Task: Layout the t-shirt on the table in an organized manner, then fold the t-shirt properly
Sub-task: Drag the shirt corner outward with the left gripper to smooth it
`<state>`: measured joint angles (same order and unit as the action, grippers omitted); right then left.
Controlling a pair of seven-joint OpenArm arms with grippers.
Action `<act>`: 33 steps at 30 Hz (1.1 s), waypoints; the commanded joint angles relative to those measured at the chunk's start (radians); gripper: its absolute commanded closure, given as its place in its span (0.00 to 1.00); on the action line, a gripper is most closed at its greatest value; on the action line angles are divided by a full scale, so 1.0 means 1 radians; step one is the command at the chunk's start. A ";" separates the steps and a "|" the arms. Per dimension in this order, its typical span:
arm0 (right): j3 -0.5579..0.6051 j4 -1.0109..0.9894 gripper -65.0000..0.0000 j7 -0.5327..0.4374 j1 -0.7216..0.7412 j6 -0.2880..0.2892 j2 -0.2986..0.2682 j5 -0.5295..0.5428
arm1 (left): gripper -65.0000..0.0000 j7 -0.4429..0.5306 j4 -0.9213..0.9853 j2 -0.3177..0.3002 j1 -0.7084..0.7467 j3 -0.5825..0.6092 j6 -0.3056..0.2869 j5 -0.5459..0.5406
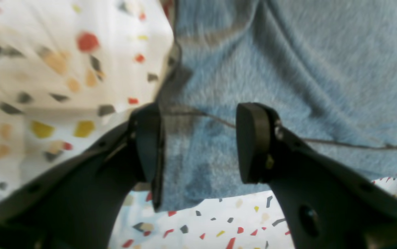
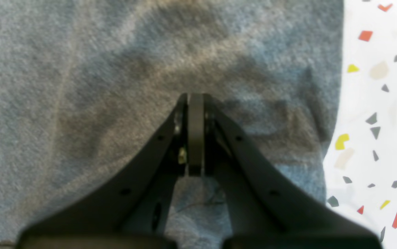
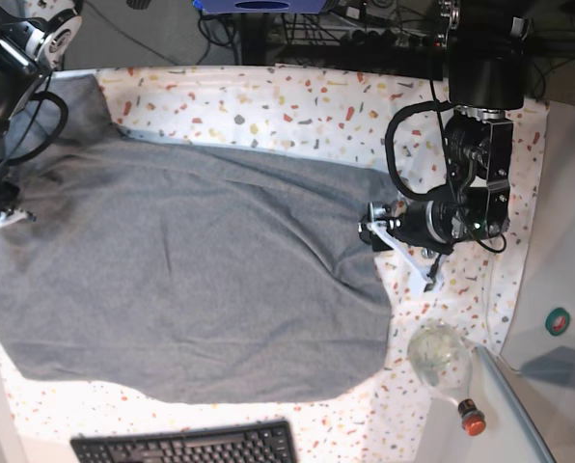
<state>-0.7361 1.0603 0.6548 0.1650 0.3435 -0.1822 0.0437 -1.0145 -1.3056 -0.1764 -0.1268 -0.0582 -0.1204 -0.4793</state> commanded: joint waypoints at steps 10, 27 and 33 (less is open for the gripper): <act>-0.001 0.018 1.00 -0.014 0.017 0.001 -0.018 0.008 | 0.49 0.009 -0.012 -0.010 -0.018 -0.001 -0.002 -0.008; -0.003 0.011 1.00 -0.014 0.015 0.001 -0.018 0.008 | 1.00 0.009 0.047 -0.010 -0.017 -0.007 -0.002 -0.014; -0.003 0.010 1.00 -0.014 0.015 -0.001 -0.018 0.008 | 1.00 0.009 -0.038 -0.012 0.029 -0.001 -0.002 -0.009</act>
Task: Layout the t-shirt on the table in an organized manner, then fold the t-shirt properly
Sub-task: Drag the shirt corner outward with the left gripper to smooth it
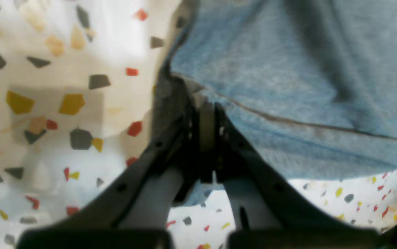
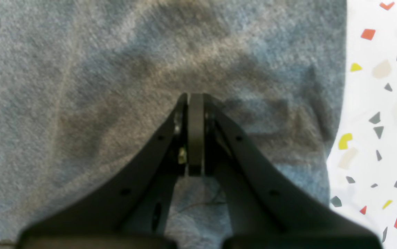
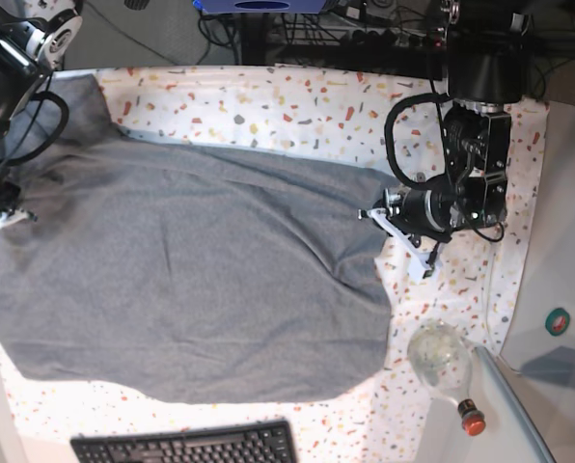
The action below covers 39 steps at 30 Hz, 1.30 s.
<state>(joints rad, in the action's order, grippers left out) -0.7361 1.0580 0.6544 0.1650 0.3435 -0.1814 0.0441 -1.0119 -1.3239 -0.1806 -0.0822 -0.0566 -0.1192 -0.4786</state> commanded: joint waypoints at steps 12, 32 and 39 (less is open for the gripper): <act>-0.003 0.012 1.00 -0.014 0.015 -0.005 -0.019 0.007 | 1.00 0.006 -0.309 -0.125 0.241 -0.001 -0.003 -0.009; -0.003 0.012 1.00 -0.014 0.015 -0.007 -0.003 0.007 | 0.69 0.006 -0.369 -0.199 0.387 -0.016 -0.003 -0.016; -0.001 0.021 1.00 -0.014 0.003 -0.007 -0.013 0.006 | 0.42 0.006 -0.520 -0.196 0.477 -0.145 -0.003 -0.018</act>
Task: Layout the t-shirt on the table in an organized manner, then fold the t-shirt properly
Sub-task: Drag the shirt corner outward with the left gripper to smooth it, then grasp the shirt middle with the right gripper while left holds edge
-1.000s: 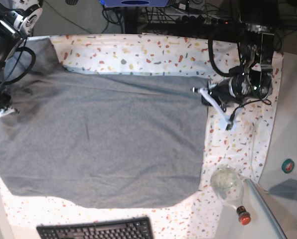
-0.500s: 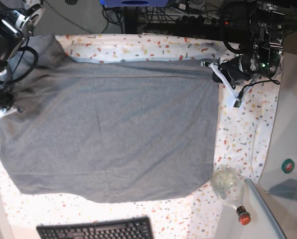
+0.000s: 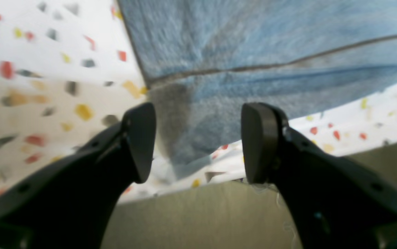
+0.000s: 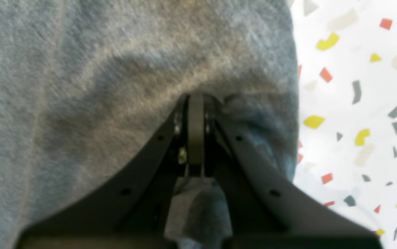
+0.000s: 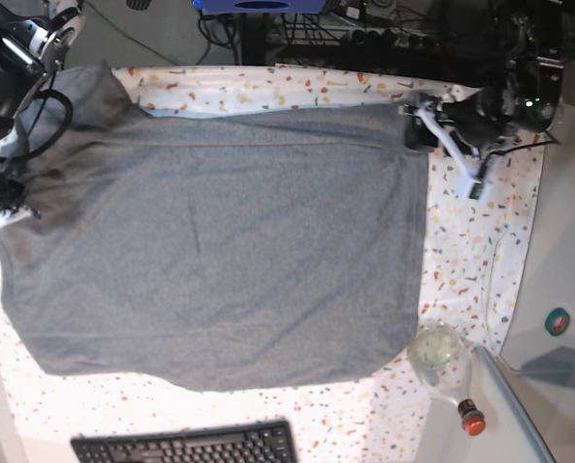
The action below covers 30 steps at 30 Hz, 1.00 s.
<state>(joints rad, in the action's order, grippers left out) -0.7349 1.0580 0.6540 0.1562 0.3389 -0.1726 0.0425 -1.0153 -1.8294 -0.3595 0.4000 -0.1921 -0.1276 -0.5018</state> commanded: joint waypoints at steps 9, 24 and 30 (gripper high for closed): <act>-0.002 0.229 1.00 -0.012 -0.062 -0.001 0.034 0.007 | 0.62 0.016 0.242 0.053 -0.243 -0.034 0.006 0.015; 0.105 -0.057 1.00 -0.073 0.003 -0.002 -0.061 0.007 | 1.00 0.191 0.810 0.106 -0.591 0.202 0.010 0.016; 0.150 -0.411 1.00 -0.264 0.184 -0.002 -0.158 0.007 | 1.00 0.295 0.994 0.110 -0.724 0.243 0.010 0.016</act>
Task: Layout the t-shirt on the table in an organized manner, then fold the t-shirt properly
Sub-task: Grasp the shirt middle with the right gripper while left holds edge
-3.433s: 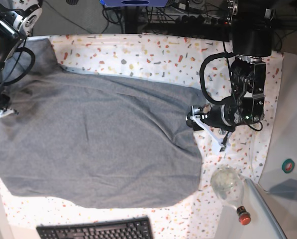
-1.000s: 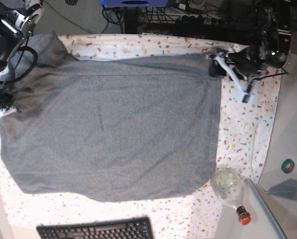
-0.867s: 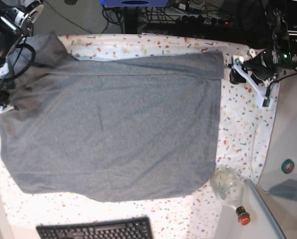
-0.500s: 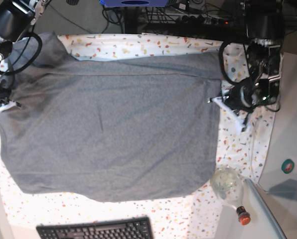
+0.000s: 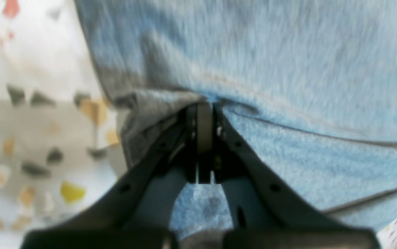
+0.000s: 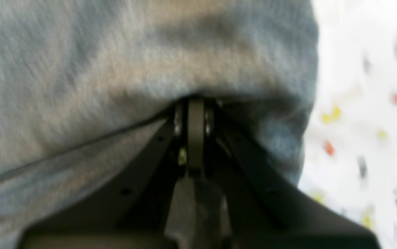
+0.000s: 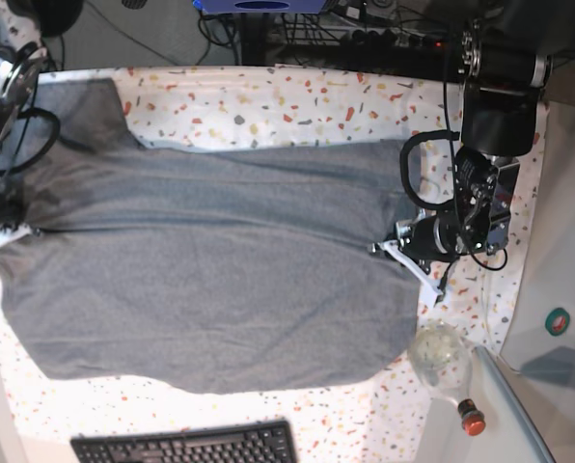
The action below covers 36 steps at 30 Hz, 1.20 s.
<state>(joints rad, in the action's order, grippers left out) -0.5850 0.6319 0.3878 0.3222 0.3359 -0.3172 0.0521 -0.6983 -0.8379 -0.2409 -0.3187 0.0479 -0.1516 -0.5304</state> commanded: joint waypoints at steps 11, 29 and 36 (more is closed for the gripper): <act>0.121 -0.016 1.00 -0.071 0.128 0.009 -0.049 -0.001 | 1.00 -0.079 -0.033 0.021 -0.144 0.008 0.034 0.033; 0.501 0.728 1.00 0.340 -0.111 0.007 0.319 0.002 | 1.00 -0.220 -0.335 0.021 0.142 -0.105 0.034 0.043; 0.503 0.239 1.00 0.196 0.038 0.002 0.335 0.002 | 1.00 -0.268 -0.430 0.008 0.229 -0.119 0.034 0.043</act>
<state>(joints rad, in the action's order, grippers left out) -0.0841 0.8585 0.5720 0.3241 0.3302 0.0158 0.0414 -0.9733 -1.2453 -0.2253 -0.0742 -0.0700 -0.1097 -0.4744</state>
